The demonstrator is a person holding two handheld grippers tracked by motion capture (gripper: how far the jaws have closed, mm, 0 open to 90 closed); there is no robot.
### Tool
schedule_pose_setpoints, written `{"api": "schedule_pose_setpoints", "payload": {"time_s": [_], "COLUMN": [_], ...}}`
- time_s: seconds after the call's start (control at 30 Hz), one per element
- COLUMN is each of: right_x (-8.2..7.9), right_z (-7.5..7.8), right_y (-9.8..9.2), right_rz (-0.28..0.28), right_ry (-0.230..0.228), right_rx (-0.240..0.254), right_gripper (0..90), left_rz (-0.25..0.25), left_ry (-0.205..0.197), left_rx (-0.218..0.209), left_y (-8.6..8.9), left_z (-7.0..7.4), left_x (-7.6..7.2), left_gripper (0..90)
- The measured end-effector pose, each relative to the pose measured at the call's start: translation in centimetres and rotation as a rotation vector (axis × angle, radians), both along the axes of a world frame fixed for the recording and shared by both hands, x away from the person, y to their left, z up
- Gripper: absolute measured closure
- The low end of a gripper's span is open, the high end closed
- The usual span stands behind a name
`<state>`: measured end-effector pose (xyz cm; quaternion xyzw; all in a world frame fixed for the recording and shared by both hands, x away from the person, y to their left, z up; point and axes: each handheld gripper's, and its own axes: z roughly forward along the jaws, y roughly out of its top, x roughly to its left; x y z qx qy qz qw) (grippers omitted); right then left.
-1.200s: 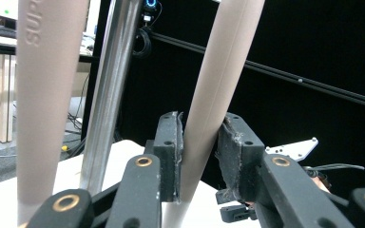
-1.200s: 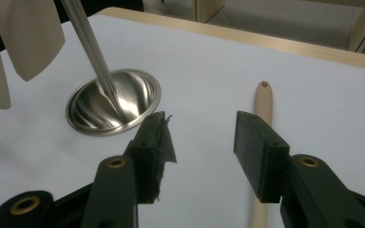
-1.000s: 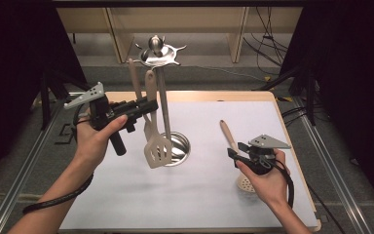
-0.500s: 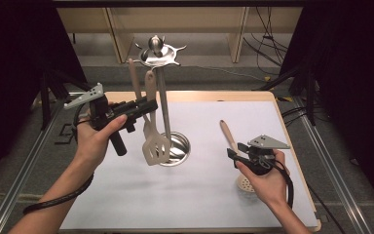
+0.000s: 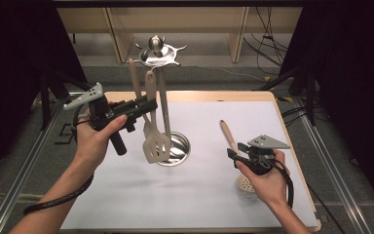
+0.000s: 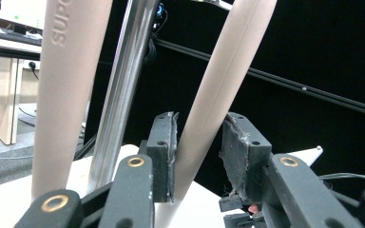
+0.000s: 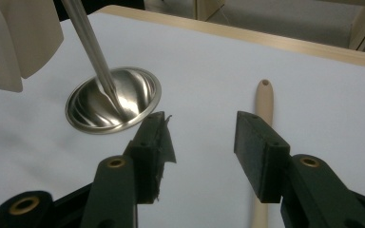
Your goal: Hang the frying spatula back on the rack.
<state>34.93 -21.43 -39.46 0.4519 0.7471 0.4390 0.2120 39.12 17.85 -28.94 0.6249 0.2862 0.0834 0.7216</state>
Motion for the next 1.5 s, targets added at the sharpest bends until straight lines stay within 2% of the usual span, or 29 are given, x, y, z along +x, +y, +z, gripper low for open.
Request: {"api": "schedule_pose_setpoints", "payload": {"time_s": [0.17,0.27,0.4,0.43,0.67,0.7,0.73,0.83,0.93,1.03,1.13,1.23,1.3,1.37,1.4,1.47,1.5], "right_x": [0.0,0.0,0.0,0.1,0.0,0.1,0.0,0.0,0.0,0.1,0.1,-0.2,-0.2,0.0,-0.2,-0.2,0.0], "right_z": [0.0,0.0,0.0,0.0,0.0,0.0,0.0,0.0,0.0,0.0,-0.1,-0.1,-0.1,-0.1,-0.1,-0.1,-0.1], "right_y": [0.0,0.0,0.1,0.0,0.0,0.0,0.0,0.0,0.0,-0.1,-0.1,0.2,0.1,-0.1,0.1,0.1,-0.1], "right_rz": [0.004,0.001,0.005,0.004,-0.004,0.0,0.002,0.003,0.002,0.006,0.001,-0.013,-0.014,0.004,-0.015,-0.019,-0.003], "right_ry": [0.011,0.002,0.002,-0.004,0.003,-0.013,0.003,0.004,0.004,-0.005,-0.017,0.031,0.03,0.01,0.028,0.025,-0.005], "right_rx": [0.01,0.003,0.014,0.001,-0.004,-0.006,-0.007,-0.007,-0.006,-0.014,-0.014,0.016,0.016,0.002,0.015,0.015,-0.003], "right_gripper": [54.7,54.7,54.7,54.7,54.6,54.6,54.6,54.6,54.6,54.5,54.5,54.5,54.5,54.5,54.5,54.5,54.5], "left_rz": [0.012,0.029,0.045,0.046,0.065,0.068,0.072,0.073,0.064,0.034,0.035,0.007,-0.009,-0.026,-0.037,-0.058,-0.061], "left_ry": [-0.015,-0.042,-0.054,-0.059,-0.078,-0.082,-0.086,-0.098,-0.093,-0.075,-0.083,-0.076,-0.075,-0.059,-0.049,-0.033,-0.029], "left_rx": [-0.003,0.012,0.016,0.019,0.033,0.04,0.046,0.052,0.054,0.033,0.041,0.033,0.032,0.018,0.006,-0.013,-0.017], "left_y": [0.0,0.1,0.0,0.0,-0.3,-0.3,-0.4,-0.4,-0.5,-0.5,-0.5,-0.5,-0.6,-0.6,-0.5,-0.4,-0.4], "left_z": [0.2,0.5,0.9,0.9,1.0,1.0,1.0,1.1,1.2,1.2,1.3,1.3,1.4,1.4,1.3,1.2,1.2], "left_x": [-0.1,-0.2,-0.2,-0.1,-0.1,-0.1,-0.2,-0.1,0.0,0.2,0.2,0.2,0.2,0.2,0.3,0.4,0.4], "left_gripper": [63.2,62.3,61.3,61.2,58.4,57.8,57.2,56.5,57.6,62.7,65.9,67.3,68.5,69.3,69.3,69.3,69.2]}}
